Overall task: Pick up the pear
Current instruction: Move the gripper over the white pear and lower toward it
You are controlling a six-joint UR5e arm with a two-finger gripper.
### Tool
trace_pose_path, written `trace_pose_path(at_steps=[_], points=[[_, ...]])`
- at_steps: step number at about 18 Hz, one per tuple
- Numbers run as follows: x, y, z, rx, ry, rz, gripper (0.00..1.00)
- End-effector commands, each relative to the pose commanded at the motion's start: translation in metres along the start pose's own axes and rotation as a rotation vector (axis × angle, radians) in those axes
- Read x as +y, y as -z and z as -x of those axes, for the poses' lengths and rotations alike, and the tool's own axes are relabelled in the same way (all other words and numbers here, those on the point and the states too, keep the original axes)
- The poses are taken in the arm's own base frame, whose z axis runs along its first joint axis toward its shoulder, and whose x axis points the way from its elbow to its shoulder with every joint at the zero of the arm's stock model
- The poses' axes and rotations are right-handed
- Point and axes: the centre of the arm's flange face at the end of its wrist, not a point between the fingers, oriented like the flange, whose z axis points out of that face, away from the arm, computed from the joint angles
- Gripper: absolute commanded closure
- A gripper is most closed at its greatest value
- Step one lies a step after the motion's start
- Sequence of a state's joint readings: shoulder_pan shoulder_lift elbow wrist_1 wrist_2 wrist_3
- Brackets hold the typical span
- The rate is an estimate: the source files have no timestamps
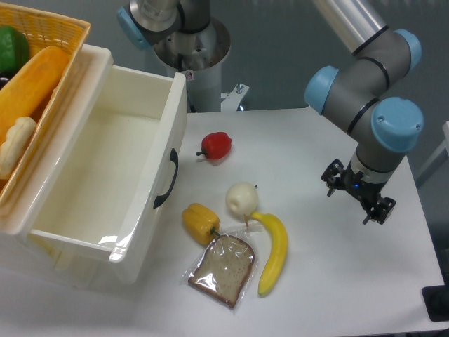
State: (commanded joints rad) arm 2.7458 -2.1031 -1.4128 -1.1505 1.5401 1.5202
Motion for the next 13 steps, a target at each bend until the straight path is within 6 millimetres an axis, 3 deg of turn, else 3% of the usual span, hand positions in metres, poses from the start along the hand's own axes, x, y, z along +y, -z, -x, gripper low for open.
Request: trace_pose_path(at_steps=[6, 13], points=[[-0.003, 0.002, -0.004, 0.001, 0.011, -0.015, 0.00], [0.002, -0.011, -0.047, 0.072, 0.075, -0.180, 0.00]])
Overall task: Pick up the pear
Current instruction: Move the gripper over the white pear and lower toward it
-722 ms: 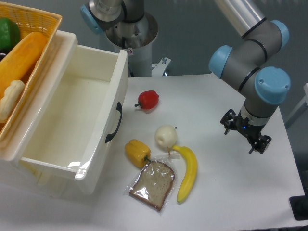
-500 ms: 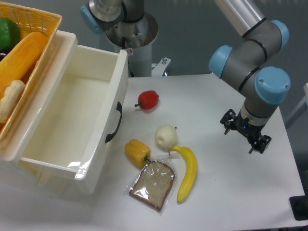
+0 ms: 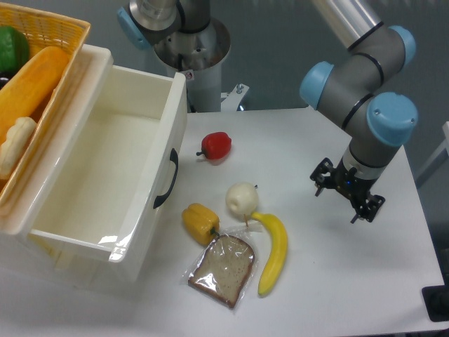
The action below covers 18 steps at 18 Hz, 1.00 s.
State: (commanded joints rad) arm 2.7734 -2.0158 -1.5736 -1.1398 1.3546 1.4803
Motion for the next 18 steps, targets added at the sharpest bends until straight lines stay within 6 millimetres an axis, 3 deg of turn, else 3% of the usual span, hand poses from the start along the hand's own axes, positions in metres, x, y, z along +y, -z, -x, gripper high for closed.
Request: trace_pose_path(at_steps=[3, 8, 13, 18], points=[[-0.004, -0.012, -0.026, 0.039, -0.005, -0.004, 0.00], [-0.027, -0.018, -0.040, 0.056, -0.033, -0.003, 0.00], [-0.045, -0.048, -0.078, 0.132, -0.062, 0.010, 0.00], [-0.061, -0.063, -0.094, 0.162, -0.063, 0.028, 0.00]])
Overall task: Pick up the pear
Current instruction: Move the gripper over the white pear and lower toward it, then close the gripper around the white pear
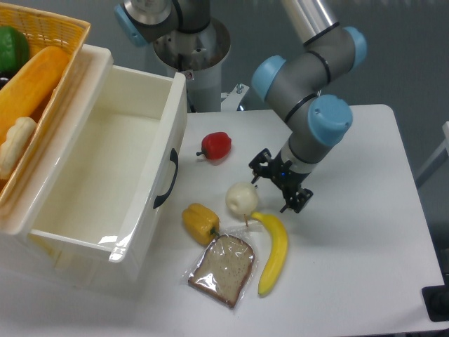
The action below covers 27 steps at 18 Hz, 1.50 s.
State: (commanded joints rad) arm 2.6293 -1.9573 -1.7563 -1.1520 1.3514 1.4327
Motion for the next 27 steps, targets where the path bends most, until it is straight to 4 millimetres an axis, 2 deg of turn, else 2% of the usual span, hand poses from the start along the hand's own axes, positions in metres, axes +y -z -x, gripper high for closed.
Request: trace_pose_path(at_steps=[4, 10, 18, 21, 24, 27], points=[[0.002, -0.011, -0.007, 0.023, 0.010, 0.010, 0.00], [-0.011, -0.023, -0.015, 0.039, 0.023, 0.047, 0.00], [-0.013, -0.041, -0.010, 0.052, 0.025, 0.118, 0.01], [-0.015, -0.041, -0.010, 0.046, 0.007, 0.141, 0.34], [-0.018, -0.032, -0.005, 0.027, 0.003, 0.137, 0.61], [-0.024, -0.016, 0.003, -0.009, 0.003, 0.128, 0.64]])
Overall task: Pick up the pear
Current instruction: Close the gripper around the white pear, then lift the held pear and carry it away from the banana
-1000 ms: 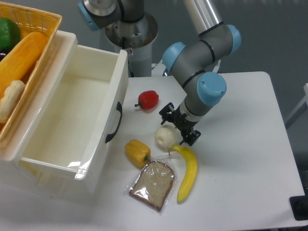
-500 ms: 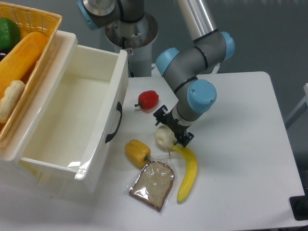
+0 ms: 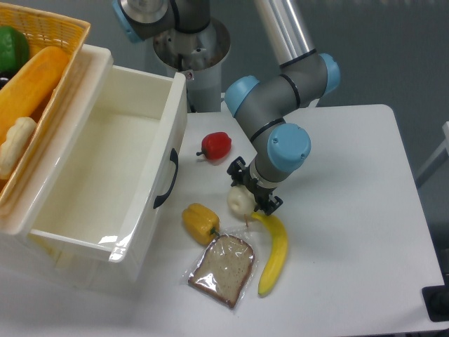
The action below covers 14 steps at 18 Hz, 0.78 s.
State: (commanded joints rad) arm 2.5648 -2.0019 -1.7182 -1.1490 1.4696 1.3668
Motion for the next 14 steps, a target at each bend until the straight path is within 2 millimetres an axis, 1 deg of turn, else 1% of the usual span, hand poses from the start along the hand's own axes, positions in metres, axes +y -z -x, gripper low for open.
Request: trace_pose_path(at_steps=[4, 8, 9, 11, 12, 14], points=[[-0.001, 0.026, 0.009, -0.050, 0.006, -0.010, 0.64], [0.000, 0.060, 0.027, -0.121, 0.011, -0.021, 0.64], [0.001, 0.069, 0.032, -0.140, 0.021, -0.027, 0.67], [0.014, 0.089, 0.050, -0.177, 0.092, -0.044, 0.73], [0.018, 0.094, 0.054, -0.187, 0.098, -0.044, 0.75], [0.030, 0.104, 0.062, -0.208, 0.096, -0.045, 0.74]])
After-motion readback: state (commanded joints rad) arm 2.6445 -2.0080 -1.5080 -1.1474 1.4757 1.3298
